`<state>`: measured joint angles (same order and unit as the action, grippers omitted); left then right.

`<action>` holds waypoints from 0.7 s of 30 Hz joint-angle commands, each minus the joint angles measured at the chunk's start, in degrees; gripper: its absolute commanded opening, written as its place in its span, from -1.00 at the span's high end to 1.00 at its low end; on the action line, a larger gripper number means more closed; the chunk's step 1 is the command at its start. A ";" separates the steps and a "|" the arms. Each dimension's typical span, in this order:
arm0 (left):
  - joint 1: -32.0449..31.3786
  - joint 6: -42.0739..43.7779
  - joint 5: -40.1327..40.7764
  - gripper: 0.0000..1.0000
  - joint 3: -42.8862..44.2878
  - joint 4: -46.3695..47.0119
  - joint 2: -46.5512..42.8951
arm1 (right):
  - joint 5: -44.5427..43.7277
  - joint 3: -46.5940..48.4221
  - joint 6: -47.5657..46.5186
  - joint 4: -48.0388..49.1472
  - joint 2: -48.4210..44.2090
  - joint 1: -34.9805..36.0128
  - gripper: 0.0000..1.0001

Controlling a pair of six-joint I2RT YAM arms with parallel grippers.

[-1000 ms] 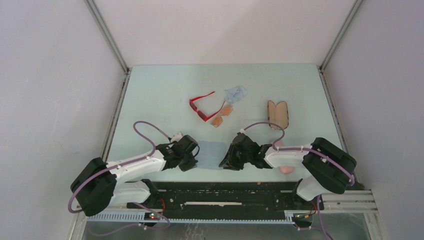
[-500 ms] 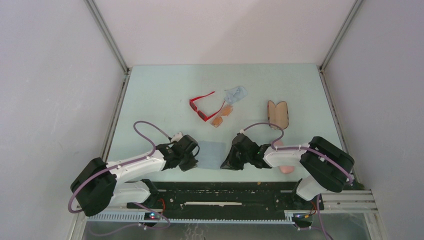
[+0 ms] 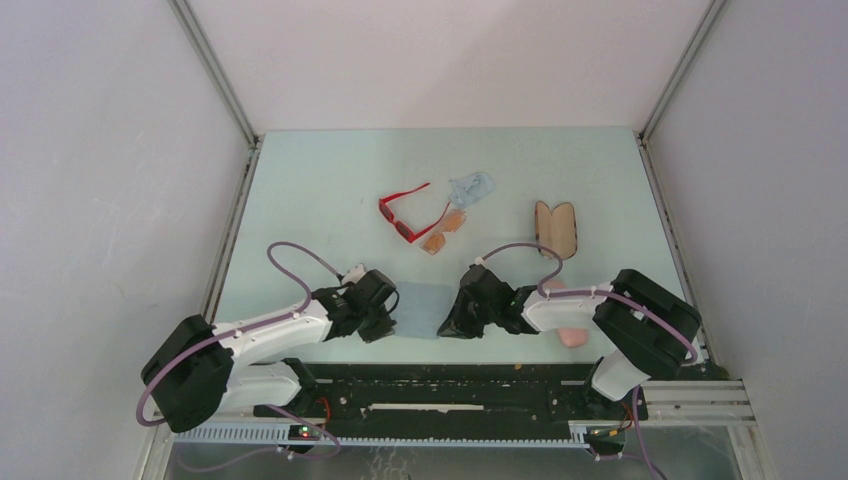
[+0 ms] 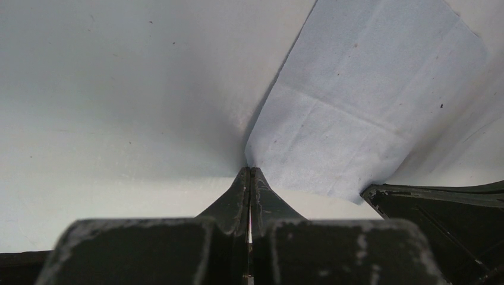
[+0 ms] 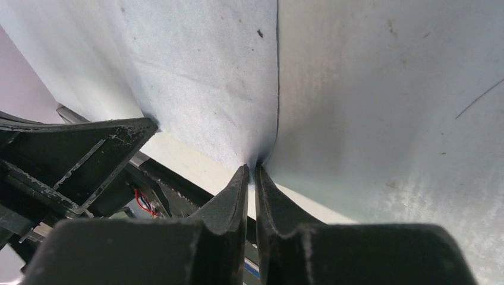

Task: Organize the sunglasses
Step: Fold the glasses cleaning cloth at the center of the board.

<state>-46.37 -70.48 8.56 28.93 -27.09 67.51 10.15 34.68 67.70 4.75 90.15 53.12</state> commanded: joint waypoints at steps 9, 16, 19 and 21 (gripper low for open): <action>-0.30 1.91 0.31 1.00 2.50 0.20 0.19 | -2.05 1.36 -3.04 -2.48 -2.49 -0.44 0.99; -0.15 3.38 1.52 1.00 6.18 0.60 0.37 | -3.27 2.98 -4.79 -4.49 -4.80 -1.23 0.95; -0.04 4.15 1.61 1.00 7.93 0.55 1.29 | -3.43 3.82 -5.64 -6.95 -5.01 -1.59 0.95; 0.10 4.90 1.49 1.00 9.11 0.52 2.13 | -3.26 4.39 -6.11 -7.01 -4.91 -1.99 0.95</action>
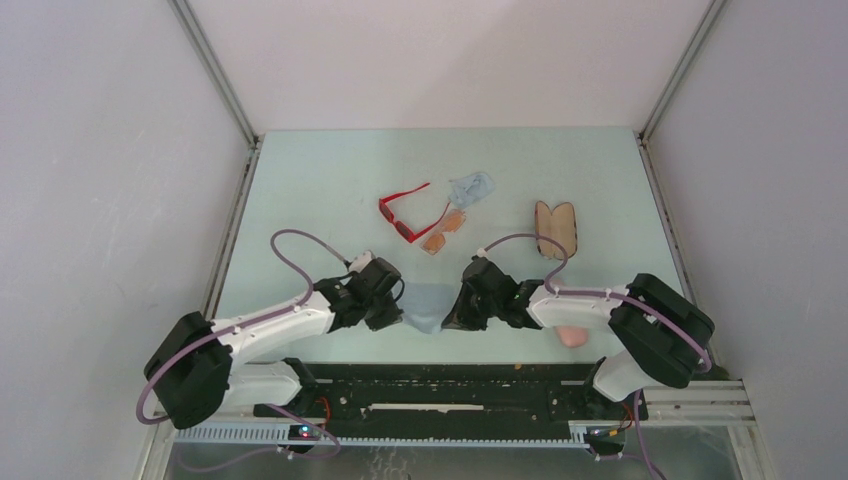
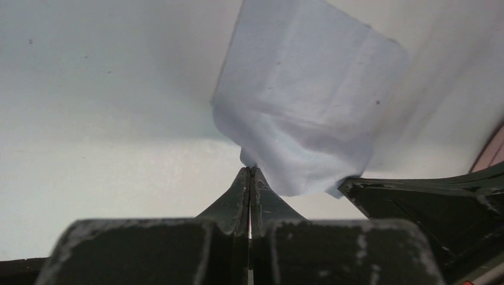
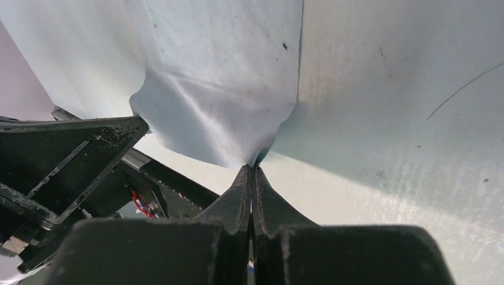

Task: Organize the sunglasses
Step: Fold the glasses cleaning cloth at the center of the board.

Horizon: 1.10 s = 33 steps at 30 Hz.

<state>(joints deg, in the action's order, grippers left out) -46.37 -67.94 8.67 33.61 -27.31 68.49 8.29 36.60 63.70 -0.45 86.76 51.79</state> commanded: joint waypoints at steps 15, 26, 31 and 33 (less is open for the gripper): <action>5.26 4.94 -1.65 1.00 6.33 1.71 3.86 | 1.34 5.72 -3.33 -2.28 0.95 -4.40 0.92; 6.92 6.94 -2.48 1.00 9.48 1.91 7.35 | 2.56 7.26 -3.67 -2.54 2.84 -5.42 0.92; 6.88 7.36 -4.00 1.00 8.46 0.77 5.36 | 3.66 7.21 -4.17 -5.05 1.74 -4.94 0.92; 6.86 7.40 -4.95 1.00 7.17 0.15 4.13 | 4.41 7.25 -4.03 -6.79 1.42 -4.43 0.93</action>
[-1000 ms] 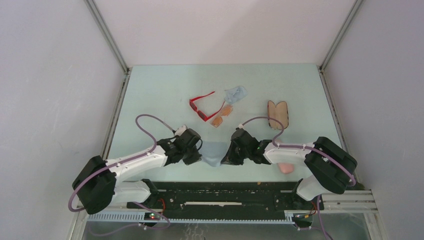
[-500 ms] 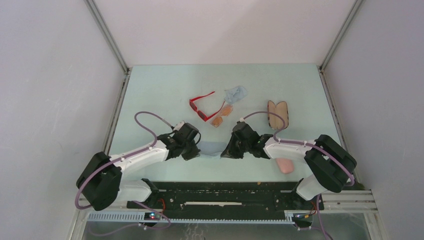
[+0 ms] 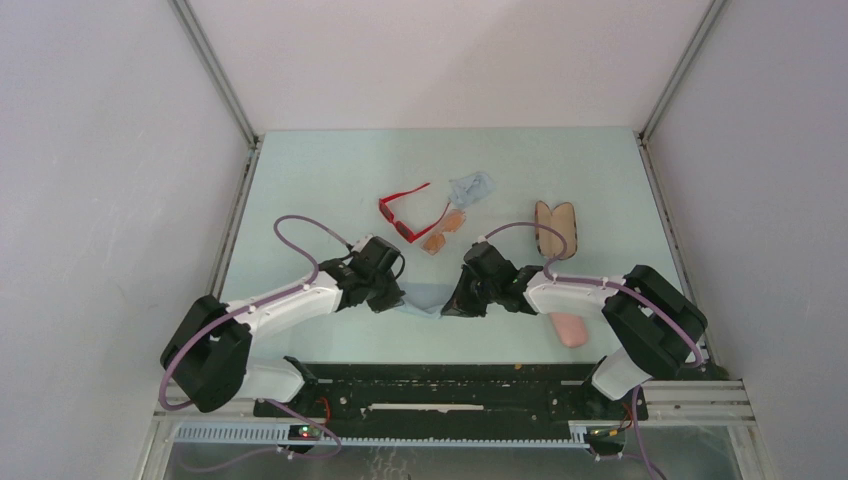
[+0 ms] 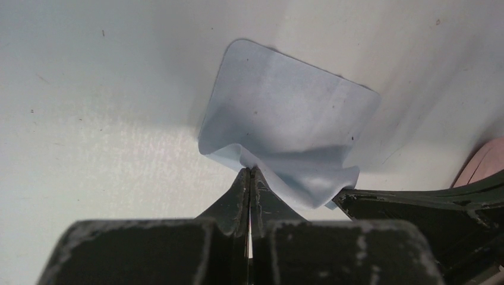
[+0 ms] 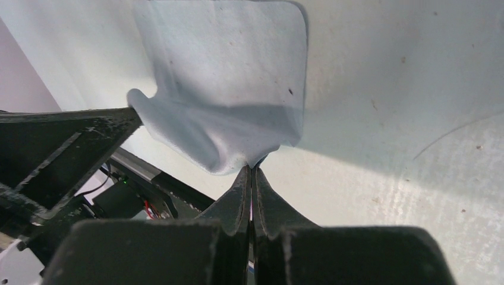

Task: Organize the sunglasses
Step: Fold the glasses cleaning cloth at the center of the board.

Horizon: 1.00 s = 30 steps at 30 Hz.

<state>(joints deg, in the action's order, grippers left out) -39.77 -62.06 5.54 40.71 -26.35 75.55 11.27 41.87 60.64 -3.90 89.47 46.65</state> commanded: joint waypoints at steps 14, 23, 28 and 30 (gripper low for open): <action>-2.35 0.60 -2.39 1.00 -4.63 -0.62 -4.85 | 2.54 1.90 4.07 -6.01 1.34 5.47 1.00; -2.44 -0.06 -1.52 1.00 -4.17 -0.72 -4.89 | 0.39 1.90 2.79 -8.17 -1.58 4.50 1.00; -2.48 0.05 -1.25 1.00 -3.28 -0.79 -4.40 | 0.67 1.90 2.43 -7.76 -1.41 3.53 1.00; -2.50 0.29 -1.11 1.00 -2.50 -0.95 -3.94 | 0.77 1.90 2.22 -7.13 -1.41 2.64 1.00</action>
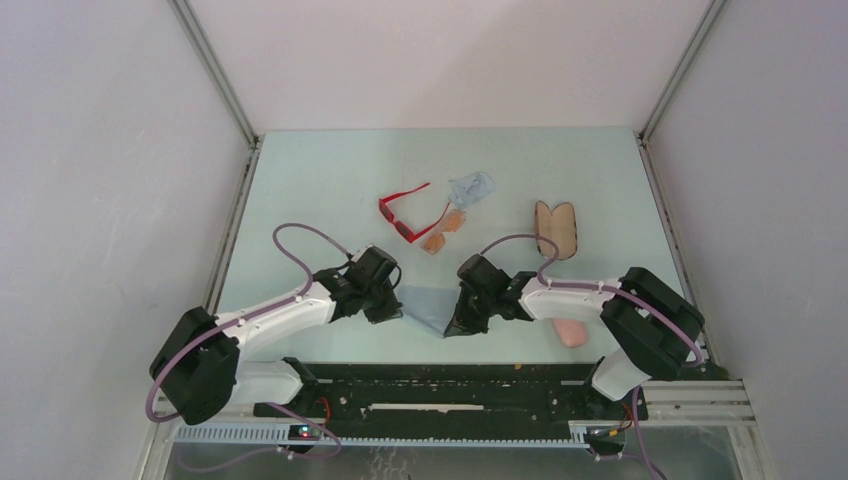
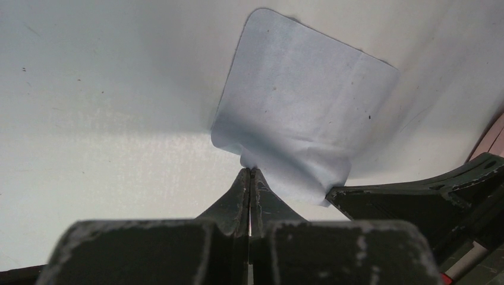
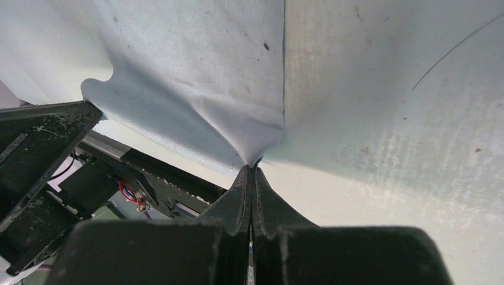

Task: Organize the sunglasses
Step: Fold the glasses cleaning cloth at the center of the board.

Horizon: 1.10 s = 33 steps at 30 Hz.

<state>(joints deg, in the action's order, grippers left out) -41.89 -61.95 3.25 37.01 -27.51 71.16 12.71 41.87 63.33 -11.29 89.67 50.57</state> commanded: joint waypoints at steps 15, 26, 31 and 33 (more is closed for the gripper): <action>0.22 1.98 1.80 1.00 6.20 -0.09 5.92 | 0.83 4.28 -2.46 0.74 0.19 -4.56 1.00; 2.21 3.46 1.77 1.00 7.67 -0.18 7.12 | 1.62 5.33 -2.78 1.23 1.90 -5.99 1.00; 2.26 3.57 1.34 1.00 7.82 -0.42 6.63 | 3.63 5.33 -4.73 1.35 1.10 -6.15 0.96; 2.26 3.80 0.59 1.00 7.00 -0.44 5.85 | 3.81 5.33 -7.46 0.32 -0.90 -5.30 0.89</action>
<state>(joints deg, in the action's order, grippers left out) -39.94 -59.53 3.88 41.91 -27.68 78.28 14.87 45.52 60.51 -10.52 91.42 44.62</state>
